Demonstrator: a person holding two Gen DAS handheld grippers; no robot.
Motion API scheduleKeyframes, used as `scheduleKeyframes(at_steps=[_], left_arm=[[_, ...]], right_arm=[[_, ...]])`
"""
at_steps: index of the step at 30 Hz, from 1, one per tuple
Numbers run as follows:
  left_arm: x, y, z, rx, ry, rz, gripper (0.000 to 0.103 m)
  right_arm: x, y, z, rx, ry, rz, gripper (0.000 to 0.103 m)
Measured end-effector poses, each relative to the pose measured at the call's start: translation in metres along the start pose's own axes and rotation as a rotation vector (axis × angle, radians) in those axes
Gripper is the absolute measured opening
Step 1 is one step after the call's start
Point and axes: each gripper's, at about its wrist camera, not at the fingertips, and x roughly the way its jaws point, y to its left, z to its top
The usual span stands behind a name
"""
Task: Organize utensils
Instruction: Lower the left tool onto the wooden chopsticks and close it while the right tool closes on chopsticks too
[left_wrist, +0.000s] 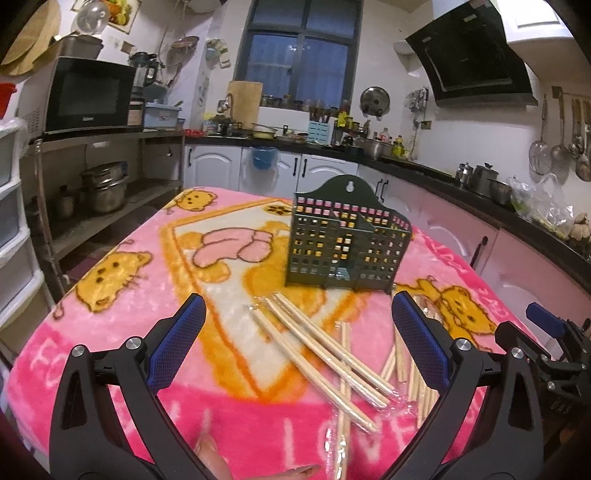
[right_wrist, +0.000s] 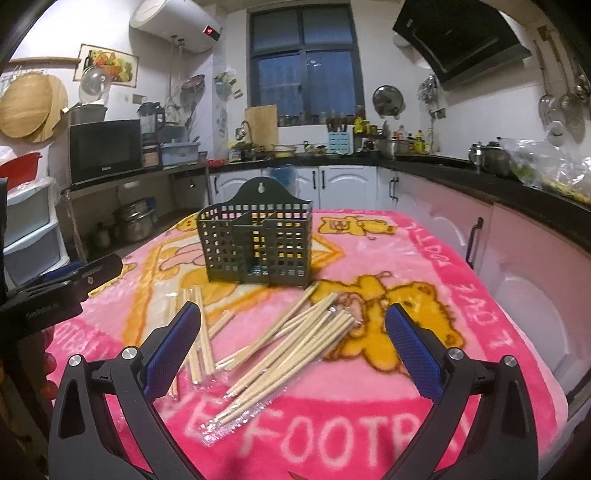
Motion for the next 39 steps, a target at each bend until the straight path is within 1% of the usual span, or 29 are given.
scheduleKeyframes(at_steps=[5,8,14,17,23,25,26,29,30,32,34,35,36,37,38,39], left_arm=[[0.011,0.012,0.004,-0.01,0.043,0.036,0.093],[0.02,0.022,0.009,-0.029,0.087,0.04,0.093],[0.038,0.026,0.02,-0.016,0.129,0.051,0.093],[0.05,0.023,0.027,-0.01,0.16,0.028,0.093],[0.078,0.01,0.038,-0.007,0.227,-0.061,0.093],[0.089,0.002,0.039,0.006,0.252,-0.083,0.093],[0.093,-0.001,0.039,0.012,0.264,-0.101,0.093],[0.108,-0.011,0.036,0.025,0.313,-0.156,0.093],[0.115,-0.015,0.034,0.034,0.335,-0.164,0.093],[0.127,-0.019,0.031,0.039,0.381,-0.183,0.093],[0.137,-0.018,0.03,0.034,0.411,-0.184,0.093],[0.142,-0.017,0.03,0.037,0.422,-0.185,0.092],[0.146,-0.015,0.031,0.038,0.427,-0.175,0.09],[0.151,-0.012,0.031,0.033,0.436,-0.166,0.088],[0.156,-0.009,0.032,0.026,0.453,-0.168,0.085],[0.162,-0.003,0.033,0.005,0.473,-0.161,0.079]], right_arm=[[0.018,-0.004,0.014,0.021,0.05,0.057,0.097],[0.03,-0.011,0.021,0.057,0.087,0.074,0.097],[0.054,-0.024,0.03,0.07,0.152,0.076,0.097],[0.071,-0.035,0.034,0.099,0.2,0.074,0.097],[0.1,-0.049,0.035,0.112,0.27,0.05,0.096],[0.108,-0.055,0.036,0.133,0.294,0.062,0.092],[0.113,-0.06,0.035,0.147,0.313,0.062,0.084],[0.125,-0.067,0.037,0.167,0.347,0.058,0.079],[0.129,-0.069,0.036,0.174,0.357,0.055,0.074],[0.138,-0.072,0.036,0.18,0.383,0.063,0.07],[0.147,-0.075,0.035,0.189,0.412,0.072,0.065],[0.152,-0.076,0.034,0.195,0.427,0.083,0.06],[0.155,-0.077,0.034,0.196,0.437,0.082,0.057],[0.158,-0.077,0.034,0.196,0.443,0.086,0.056],[0.161,-0.078,0.033,0.197,0.45,0.089,0.052],[0.162,-0.079,0.033,0.197,0.454,0.086,0.049]])
